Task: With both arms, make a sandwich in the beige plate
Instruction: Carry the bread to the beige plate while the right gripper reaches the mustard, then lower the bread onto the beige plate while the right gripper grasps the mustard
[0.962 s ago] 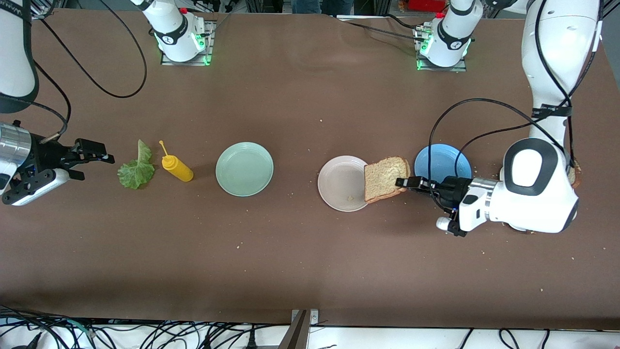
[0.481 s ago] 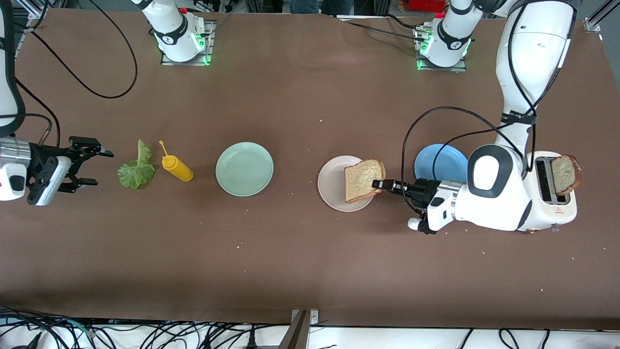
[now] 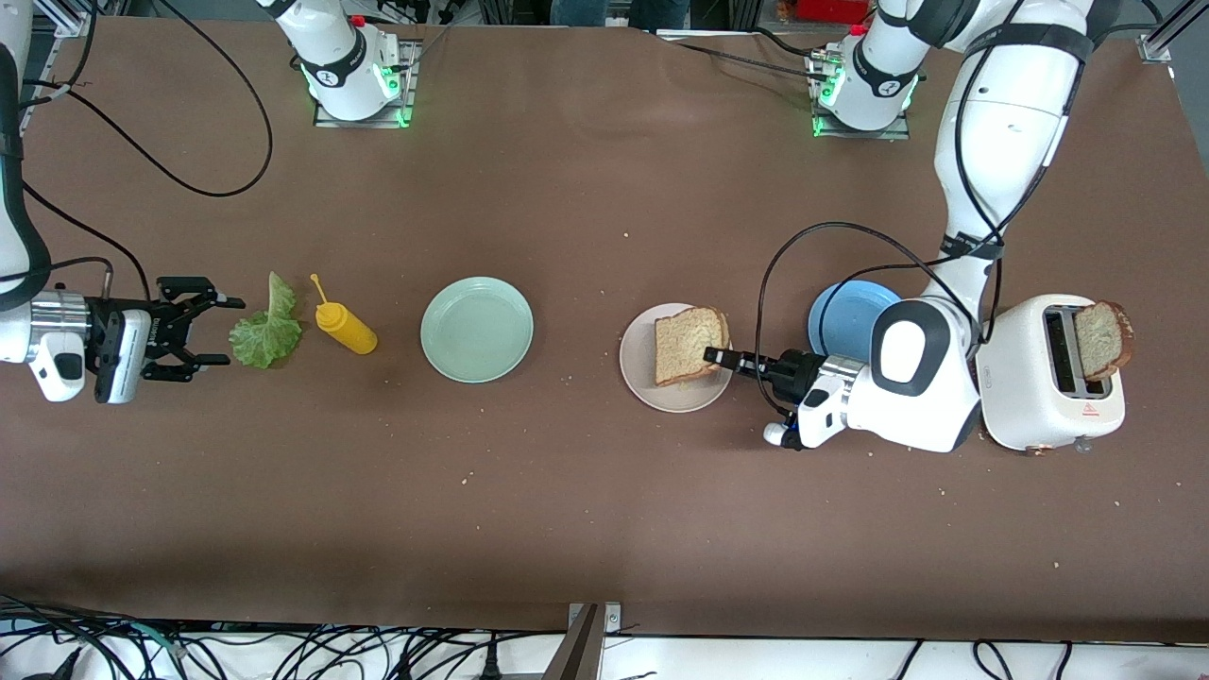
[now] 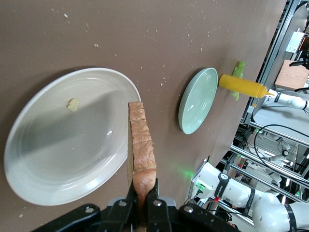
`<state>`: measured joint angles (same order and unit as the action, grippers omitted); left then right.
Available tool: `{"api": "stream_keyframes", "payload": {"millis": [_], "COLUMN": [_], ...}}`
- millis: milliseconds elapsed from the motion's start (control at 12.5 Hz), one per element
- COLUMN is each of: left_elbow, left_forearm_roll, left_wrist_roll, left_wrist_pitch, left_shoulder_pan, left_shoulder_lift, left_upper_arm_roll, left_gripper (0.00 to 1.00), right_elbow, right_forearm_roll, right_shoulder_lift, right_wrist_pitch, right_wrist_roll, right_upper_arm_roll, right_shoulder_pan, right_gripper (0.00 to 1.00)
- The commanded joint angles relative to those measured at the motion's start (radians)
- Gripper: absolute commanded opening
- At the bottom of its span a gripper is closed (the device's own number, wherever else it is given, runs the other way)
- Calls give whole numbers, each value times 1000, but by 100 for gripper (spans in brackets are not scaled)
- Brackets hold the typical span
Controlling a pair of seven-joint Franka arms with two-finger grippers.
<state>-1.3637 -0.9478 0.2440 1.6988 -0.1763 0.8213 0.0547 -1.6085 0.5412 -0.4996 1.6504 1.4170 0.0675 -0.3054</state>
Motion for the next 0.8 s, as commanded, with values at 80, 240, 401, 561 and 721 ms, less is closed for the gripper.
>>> {"api": "stream_keyframes", "payload": {"millis": [80,240,401,561,721], "left_elbow": [-11,-11,-11,-11,-5], "left_forearm_roll": [-83,-85,-124,-144,-143], "left_wrist_roll": [43,83,138,213,233], "left_wrist_pitch": [10,24,24,25,45], "left_shoulder_pan": [-32,-35,-35,-34,-31], "left_shoulder_lift": [13,36,58,68,64], "left_upper_arm_roll": [-10,-10,-10,-10,-10], "left_gripper": [0,0,0,1,24], "right_elbow": [-59,-120,-204,-231,-231], "right_forearm_roll": [81,136,218,302,356], "right_shoulder_lift": [-7,-8,-19,-59,-123], "right_wrist_pitch": [25,74,146,178,172], "right_wrist_roll": [175,280,435,618,704], "right_upper_arm_roll": [3,3,2,2,2], "right_shoulder_pan": [-27,-37,-38,-46,-69], "right_gripper": [100,100,100,100,100]}}
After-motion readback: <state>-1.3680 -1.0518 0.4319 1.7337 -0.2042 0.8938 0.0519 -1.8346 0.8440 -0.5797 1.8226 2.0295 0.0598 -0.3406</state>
